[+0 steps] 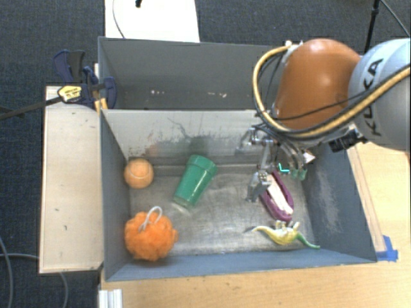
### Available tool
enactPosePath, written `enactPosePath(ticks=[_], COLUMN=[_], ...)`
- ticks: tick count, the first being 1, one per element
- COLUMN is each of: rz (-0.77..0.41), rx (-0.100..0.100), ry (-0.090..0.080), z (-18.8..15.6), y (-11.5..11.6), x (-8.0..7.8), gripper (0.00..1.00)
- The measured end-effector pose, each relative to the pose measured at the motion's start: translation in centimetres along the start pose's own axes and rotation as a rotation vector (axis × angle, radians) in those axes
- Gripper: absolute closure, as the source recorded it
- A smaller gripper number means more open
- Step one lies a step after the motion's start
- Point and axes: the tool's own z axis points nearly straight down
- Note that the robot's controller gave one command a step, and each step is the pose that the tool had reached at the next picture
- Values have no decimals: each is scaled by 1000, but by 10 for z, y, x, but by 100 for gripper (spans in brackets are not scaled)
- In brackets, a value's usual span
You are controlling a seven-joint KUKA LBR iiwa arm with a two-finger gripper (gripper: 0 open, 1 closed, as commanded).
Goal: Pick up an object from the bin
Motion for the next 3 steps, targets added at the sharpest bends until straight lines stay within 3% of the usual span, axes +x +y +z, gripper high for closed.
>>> enactPosePath(ticks=[1, 2, 3], rz=[2, -130, -193], rx=[-1, 0, -3], ry=[-8, -11, -11], z=[-5, 48, 70], y=[0, 30, 106], x=[-2, -13, -32], gripper=[0, 0, 0])
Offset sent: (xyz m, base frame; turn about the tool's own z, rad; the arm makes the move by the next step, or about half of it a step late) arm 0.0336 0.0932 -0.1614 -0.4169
